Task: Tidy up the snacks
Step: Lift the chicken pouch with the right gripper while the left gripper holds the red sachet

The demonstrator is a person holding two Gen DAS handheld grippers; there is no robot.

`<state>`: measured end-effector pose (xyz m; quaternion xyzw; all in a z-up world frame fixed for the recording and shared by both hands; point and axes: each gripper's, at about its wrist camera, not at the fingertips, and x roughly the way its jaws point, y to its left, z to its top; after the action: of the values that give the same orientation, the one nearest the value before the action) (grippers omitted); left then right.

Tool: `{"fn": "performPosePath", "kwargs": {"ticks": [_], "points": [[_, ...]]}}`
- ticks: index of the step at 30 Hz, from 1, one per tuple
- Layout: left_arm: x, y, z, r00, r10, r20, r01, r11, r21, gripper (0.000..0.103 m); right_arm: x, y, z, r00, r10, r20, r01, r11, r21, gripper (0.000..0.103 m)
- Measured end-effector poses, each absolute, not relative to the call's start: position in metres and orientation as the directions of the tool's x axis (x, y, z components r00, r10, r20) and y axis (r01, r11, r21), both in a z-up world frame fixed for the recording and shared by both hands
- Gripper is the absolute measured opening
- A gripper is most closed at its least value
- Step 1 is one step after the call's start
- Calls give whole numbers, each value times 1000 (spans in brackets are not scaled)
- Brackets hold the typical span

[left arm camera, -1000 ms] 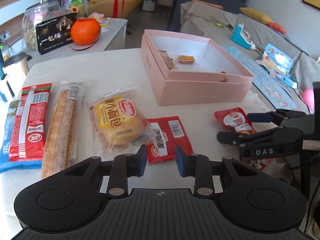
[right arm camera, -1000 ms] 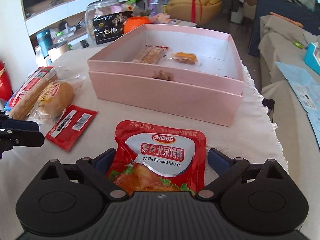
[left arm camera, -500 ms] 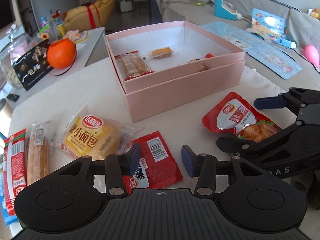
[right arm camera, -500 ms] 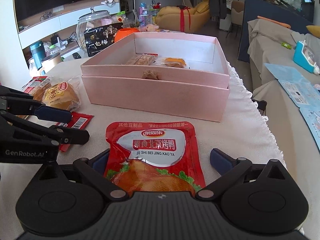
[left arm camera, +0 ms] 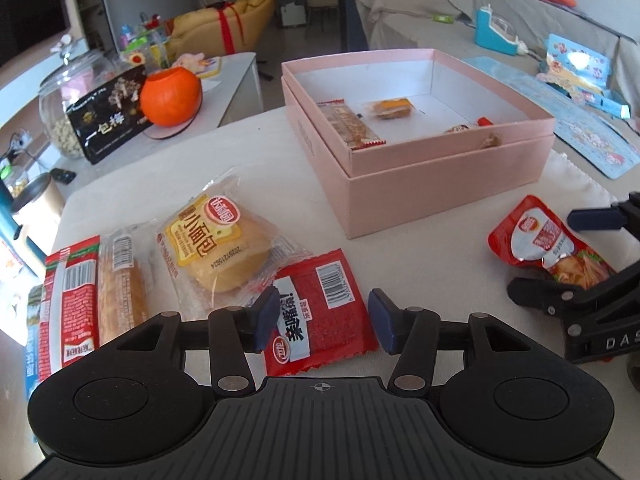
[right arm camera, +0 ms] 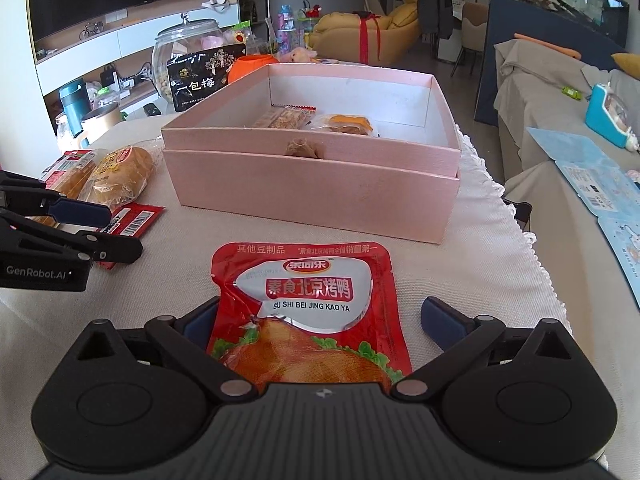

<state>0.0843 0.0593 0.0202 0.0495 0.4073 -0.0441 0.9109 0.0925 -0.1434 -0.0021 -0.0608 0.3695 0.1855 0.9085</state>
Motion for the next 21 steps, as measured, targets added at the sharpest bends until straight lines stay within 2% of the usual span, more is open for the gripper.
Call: {"fn": "performPosePath", "kwargs": {"ticks": [1,5,7,9,11,12,16,18,20,21], "points": [[87,64,21,663,-55,-747,106,994,21,55,92,-144,-2,657,292,-695,-383,923,26,103],[95,89,24,642,-200,-740,68,976,-205,73,92,-144,-2,656,292,-696,-385,923,25,103],[93,96,25,634,-231,-738,73,968,-241,73,92,-144,-2,656,292,-696,-385,923,24,103],[88,97,26,646,-168,-745,48,983,-179,70,92,-144,-2,656,292,-696,-385,923,24,103],[83,91,25,657,-61,-751,23,998,-61,65,92,-144,-2,656,292,-696,-385,923,25,103],[83,90,23,653,-46,-756,26,999,-38,67,92,-144,-2,656,292,-696,-385,923,24,103],[89,91,20,650,-81,-756,26,996,-84,68,92,-144,-2,656,292,-696,-385,922,24,103],[93,86,18,646,-90,-758,45,996,-80,74,92,-144,-2,656,293,-696,-386,922,25,103],[96,76,15,643,-85,-761,75,996,-49,88,93,-144,-2,653,298,-696,-388,921,30,103],[98,70,13,641,-83,-763,91,995,-32,92,93,-144,-2,650,301,-698,-392,919,32,103]]}}
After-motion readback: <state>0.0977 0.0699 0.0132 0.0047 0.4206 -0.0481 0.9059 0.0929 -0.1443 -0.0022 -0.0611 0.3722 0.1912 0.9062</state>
